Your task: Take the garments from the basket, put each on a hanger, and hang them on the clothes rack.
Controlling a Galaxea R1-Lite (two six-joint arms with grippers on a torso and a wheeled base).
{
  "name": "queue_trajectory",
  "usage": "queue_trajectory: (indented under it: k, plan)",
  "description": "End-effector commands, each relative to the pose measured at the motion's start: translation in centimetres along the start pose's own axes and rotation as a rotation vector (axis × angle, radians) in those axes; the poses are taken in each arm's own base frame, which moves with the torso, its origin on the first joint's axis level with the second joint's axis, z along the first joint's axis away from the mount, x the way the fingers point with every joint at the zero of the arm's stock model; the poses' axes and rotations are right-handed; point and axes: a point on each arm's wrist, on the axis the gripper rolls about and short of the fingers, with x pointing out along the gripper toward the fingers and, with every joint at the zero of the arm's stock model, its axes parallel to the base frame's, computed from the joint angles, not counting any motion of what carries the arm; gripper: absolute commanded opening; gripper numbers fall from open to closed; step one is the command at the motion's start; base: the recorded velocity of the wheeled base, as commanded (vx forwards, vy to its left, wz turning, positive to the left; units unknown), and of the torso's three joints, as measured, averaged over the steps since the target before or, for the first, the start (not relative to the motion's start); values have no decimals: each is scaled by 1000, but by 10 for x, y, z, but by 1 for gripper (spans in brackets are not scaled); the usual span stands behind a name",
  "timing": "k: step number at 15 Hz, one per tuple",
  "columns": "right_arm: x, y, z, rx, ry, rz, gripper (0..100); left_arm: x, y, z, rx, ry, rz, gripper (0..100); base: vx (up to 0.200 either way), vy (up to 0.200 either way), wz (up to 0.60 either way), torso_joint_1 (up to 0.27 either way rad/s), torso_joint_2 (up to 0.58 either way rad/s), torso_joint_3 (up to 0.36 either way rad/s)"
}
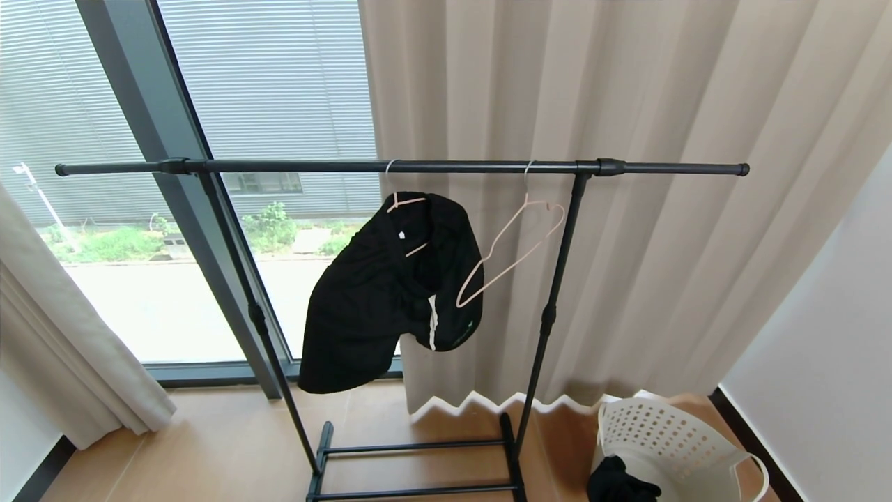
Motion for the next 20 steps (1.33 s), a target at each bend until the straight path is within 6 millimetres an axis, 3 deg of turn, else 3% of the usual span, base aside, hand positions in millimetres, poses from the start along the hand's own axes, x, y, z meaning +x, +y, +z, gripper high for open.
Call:
queue_trajectory:
  k: [1, 20]
  plan:
    - [0, 0, 0, 0, 1, 1, 100, 0, 0, 0, 0, 2, 1, 100, 0, 0, 0, -154, 339, 183]
    - [0, 0, 0, 3, 3, -1, 100, 0, 0, 0, 0, 2, 1, 100, 0, 0, 0, -168, 402, 228]
